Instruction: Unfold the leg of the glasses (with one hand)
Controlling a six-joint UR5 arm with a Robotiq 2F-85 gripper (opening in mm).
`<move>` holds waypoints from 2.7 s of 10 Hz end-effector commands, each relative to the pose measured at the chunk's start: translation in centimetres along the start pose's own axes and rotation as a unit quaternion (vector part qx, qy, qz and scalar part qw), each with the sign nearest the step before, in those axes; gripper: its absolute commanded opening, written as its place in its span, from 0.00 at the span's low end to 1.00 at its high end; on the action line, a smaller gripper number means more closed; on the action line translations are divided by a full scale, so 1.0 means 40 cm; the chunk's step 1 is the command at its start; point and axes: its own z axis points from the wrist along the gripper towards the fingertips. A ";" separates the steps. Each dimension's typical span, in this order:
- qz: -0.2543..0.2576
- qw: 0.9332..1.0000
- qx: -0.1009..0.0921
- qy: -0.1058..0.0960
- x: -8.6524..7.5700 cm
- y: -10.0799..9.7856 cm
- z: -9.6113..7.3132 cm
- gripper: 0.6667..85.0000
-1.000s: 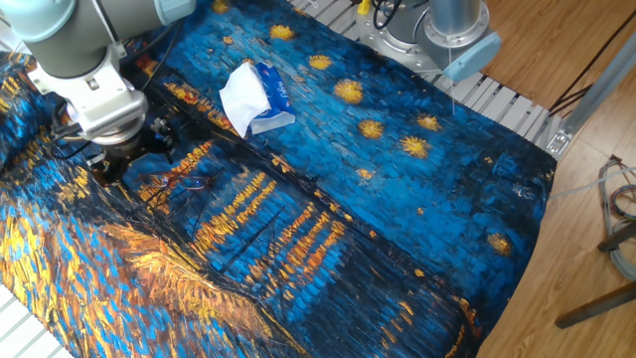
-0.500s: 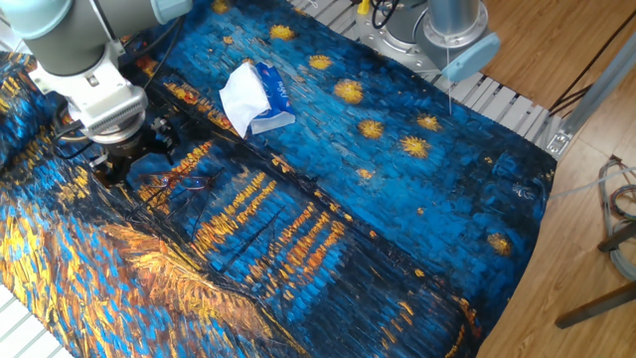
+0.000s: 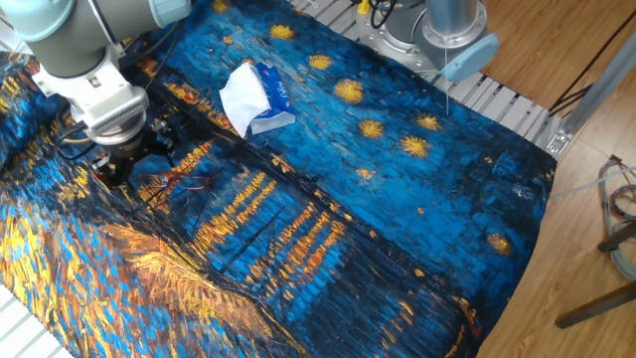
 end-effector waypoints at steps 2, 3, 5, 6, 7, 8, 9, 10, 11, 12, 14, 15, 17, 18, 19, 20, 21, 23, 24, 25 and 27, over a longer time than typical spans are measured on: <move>0.016 1.000 -0.003 -0.007 0.010 0.013 0.010 0.81; 0.030 0.999 -0.006 -0.008 0.008 0.021 0.006 0.77; 0.057 0.998 -0.009 -0.006 0.011 0.034 0.000 0.65; 0.064 0.998 -0.011 -0.005 0.011 0.038 -0.001 0.60; 0.070 0.997 -0.011 -0.005 0.011 0.040 -0.003 0.58; 0.076 0.997 -0.011 -0.001 0.015 0.043 -0.005 0.56; 0.081 0.997 -0.008 0.003 0.021 0.043 -0.006 0.50; 0.087 0.996 -0.008 0.005 0.024 0.045 -0.009 0.46; 0.090 0.996 -0.006 0.007 0.025 0.044 -0.011 0.43; 0.096 0.995 -0.002 0.012 0.031 0.044 -0.013 0.40; 0.100 0.995 0.001 0.012 0.030 0.040 -0.015 0.35; 0.104 0.994 0.003 0.013 0.027 0.040 -0.018 0.34; 0.125 0.992 0.012 0.017 0.024 0.034 -0.029 0.20; 0.136 0.990 0.018 0.025 0.030 0.029 -0.034 0.13; 0.153 0.987 0.022 0.031 0.035 0.029 -0.039 0.00; 0.162 0.986 0.025 0.039 0.040 0.029 -0.045 0.00; 0.172 0.984 0.026 0.040 0.040 0.030 -0.047 0.00; 0.192 0.979 0.029 0.060 0.060 0.031 -0.057 0.00; 0.210 0.974 0.032 0.078 0.077 0.033 -0.068 0.00; 0.225 0.969 0.035 0.095 0.093 0.035 -0.078 0.00; 0.251 0.961 0.035 0.108 0.099 0.042 -0.106 0.00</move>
